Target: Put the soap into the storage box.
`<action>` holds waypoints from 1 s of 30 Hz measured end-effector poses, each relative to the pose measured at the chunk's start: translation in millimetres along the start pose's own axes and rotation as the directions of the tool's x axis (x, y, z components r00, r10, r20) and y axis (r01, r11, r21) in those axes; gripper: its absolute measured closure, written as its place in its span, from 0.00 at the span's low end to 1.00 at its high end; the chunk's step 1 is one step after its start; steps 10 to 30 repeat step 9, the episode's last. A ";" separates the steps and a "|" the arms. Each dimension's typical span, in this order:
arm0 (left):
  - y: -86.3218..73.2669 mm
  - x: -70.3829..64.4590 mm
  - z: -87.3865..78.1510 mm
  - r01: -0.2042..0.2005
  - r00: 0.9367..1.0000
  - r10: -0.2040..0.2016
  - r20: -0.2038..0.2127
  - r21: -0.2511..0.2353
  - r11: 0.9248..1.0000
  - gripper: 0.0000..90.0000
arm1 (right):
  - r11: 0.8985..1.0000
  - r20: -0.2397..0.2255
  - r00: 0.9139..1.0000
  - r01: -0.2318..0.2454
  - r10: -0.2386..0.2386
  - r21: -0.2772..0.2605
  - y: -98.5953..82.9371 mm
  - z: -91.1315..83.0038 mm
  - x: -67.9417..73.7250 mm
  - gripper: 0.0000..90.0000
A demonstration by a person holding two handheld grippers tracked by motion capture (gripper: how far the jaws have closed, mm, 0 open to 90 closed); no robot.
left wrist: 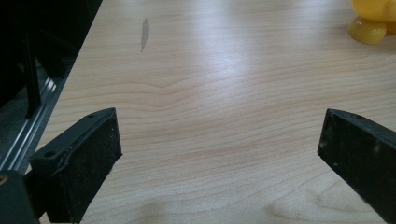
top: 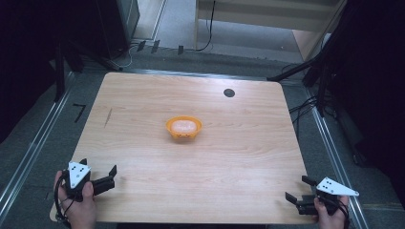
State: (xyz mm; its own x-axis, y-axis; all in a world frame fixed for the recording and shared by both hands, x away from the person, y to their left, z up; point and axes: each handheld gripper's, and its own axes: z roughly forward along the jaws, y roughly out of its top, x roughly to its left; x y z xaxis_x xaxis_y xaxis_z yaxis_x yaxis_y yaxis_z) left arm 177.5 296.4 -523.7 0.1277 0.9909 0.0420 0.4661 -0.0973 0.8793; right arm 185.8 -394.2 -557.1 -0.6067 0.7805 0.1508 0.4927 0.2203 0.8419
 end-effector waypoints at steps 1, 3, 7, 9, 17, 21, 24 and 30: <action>0.0 0.0 0.0 0.000 1.000 0.000 0.000 0.000 1.000 0.00 | 1.000 0.003 1.000 0.002 -0.002 0.008 0.1 0.6 0.9 0.00; 0.1 0.3 0.2 0.001 1.000 -0.001 0.002 0.002 1.000 0.00 | 1.000 0.004 1.000 0.003 -0.003 0.013 -0.1 1.0 1.5 0.00; 0.3 -0.2 0.8 -0.001 1.000 0.001 -0.002 0.007 1.000 0.00 | 1.000 0.005 1.000 -0.005 0.005 -0.008 -1.3 -0.5 0.6 0.00; 0.5 -0.4 1.1 -0.003 1.000 0.003 -0.003 0.012 1.000 0.00 | 1.000 0.008 1.000 0.000 0.000 0.000 -1.1 -0.3 0.9 0.00; 0.5 -0.4 1.1 -0.003 1.000 0.003 -0.003 0.012 1.000 0.00 | 1.000 0.008 1.000 0.000 0.000 0.000 -1.1 -0.3 0.9 0.00; 0.5 -0.4 1.1 -0.003 1.000 0.003 -0.003 0.012 1.000 0.00 | 1.000 0.008 1.000 0.000 0.000 0.000 -1.1 -0.3 0.9 0.00; 0.5 -0.4 1.1 -0.003 1.000 0.003 -0.003 0.012 1.000 0.00 | 1.000 0.008 1.000 0.000 0.000 0.000 -1.1 -0.3 0.9 0.00; 0.5 -0.4 1.1 -0.003 1.000 0.003 -0.003 0.012 1.000 0.00 | 1.000 0.008 1.000 0.000 0.000 0.000 -1.1 -0.3 0.9 0.00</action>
